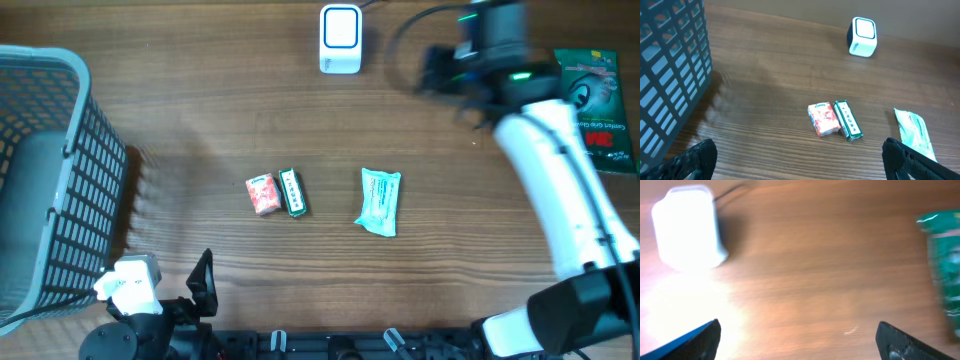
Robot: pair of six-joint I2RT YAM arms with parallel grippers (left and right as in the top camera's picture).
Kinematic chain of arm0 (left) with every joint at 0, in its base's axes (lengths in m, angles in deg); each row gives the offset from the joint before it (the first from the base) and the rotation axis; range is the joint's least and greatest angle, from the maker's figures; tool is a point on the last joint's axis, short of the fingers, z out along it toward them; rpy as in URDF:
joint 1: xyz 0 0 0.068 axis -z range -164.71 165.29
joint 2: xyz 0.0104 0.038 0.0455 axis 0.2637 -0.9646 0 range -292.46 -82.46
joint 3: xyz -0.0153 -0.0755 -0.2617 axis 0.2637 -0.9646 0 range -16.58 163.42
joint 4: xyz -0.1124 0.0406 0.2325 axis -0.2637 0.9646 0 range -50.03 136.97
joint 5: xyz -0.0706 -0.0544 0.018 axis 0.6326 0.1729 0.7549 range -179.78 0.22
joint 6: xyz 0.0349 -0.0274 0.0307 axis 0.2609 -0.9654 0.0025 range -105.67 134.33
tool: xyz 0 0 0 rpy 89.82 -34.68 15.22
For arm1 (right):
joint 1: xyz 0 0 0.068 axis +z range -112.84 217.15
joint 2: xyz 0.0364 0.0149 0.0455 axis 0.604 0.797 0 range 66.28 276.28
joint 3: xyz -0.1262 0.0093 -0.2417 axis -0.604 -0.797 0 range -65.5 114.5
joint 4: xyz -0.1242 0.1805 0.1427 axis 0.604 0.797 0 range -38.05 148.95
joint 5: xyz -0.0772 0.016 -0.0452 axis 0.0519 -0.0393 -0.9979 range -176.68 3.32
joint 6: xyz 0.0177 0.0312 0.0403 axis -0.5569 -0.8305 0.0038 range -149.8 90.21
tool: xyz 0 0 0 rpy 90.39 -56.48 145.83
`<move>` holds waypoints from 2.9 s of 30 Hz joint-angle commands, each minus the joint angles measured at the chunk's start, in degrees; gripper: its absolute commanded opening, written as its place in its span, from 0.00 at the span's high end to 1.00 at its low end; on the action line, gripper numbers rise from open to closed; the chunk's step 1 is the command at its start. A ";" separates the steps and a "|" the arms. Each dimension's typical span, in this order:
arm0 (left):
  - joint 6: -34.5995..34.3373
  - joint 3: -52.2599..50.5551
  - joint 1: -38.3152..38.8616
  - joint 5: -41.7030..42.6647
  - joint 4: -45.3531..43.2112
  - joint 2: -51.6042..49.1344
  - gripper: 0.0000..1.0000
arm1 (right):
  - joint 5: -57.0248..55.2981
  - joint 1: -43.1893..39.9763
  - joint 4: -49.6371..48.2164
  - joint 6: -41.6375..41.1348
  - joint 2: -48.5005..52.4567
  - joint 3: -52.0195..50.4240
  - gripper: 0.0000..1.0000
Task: Scan the item barcode
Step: 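Grasp the light-green wipes pack with the right gripper and lift, then hold the wipes pack under the scanner with the right gripper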
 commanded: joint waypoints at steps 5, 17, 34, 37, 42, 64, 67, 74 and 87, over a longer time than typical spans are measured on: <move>0.72 -0.04 -0.20 -0.57 -0.20 0.46 0.00 | -0.83 22.82 22.18 -26.80 4.39 -0.74 0.00; 0.72 -0.04 -0.20 -0.57 -0.20 0.46 0.00 | -7.34 27.63 22.71 -34.77 24.46 -3.58 0.18; 0.72 -0.04 -0.20 -0.57 -0.20 0.46 0.00 | 20.06 21.31 16.26 -11.76 30.45 0.66 0.96; 0.72 -0.04 -0.20 -0.57 -0.17 0.46 0.00 | 48.41 17.64 14.91 -0.20 25.57 4.66 0.96; 0.72 -0.04 -0.20 -0.57 -0.20 0.46 0.00 | 76.89 9.97 16.09 2.01 22.03 4.66 0.91; 0.72 -0.04 -0.20 -0.57 -0.17 0.46 0.00 | 72.72 6.29 30.51 14.56 22.03 4.55 0.96; 0.72 -0.04 -0.20 -0.57 -0.17 0.46 0.00 | 45.66 6.25 16.22 10.67 22.03 4.55 0.96; 0.72 -0.04 -0.20 -0.57 -0.20 0.46 0.00 | 27.26 6.36 -16.98 4.68 22.03 4.61 0.96; 0.72 -0.04 -0.20 -0.57 -0.20 0.46 0.00 | 4.11 6.67 -43.76 5.42 32.35 15.30 0.95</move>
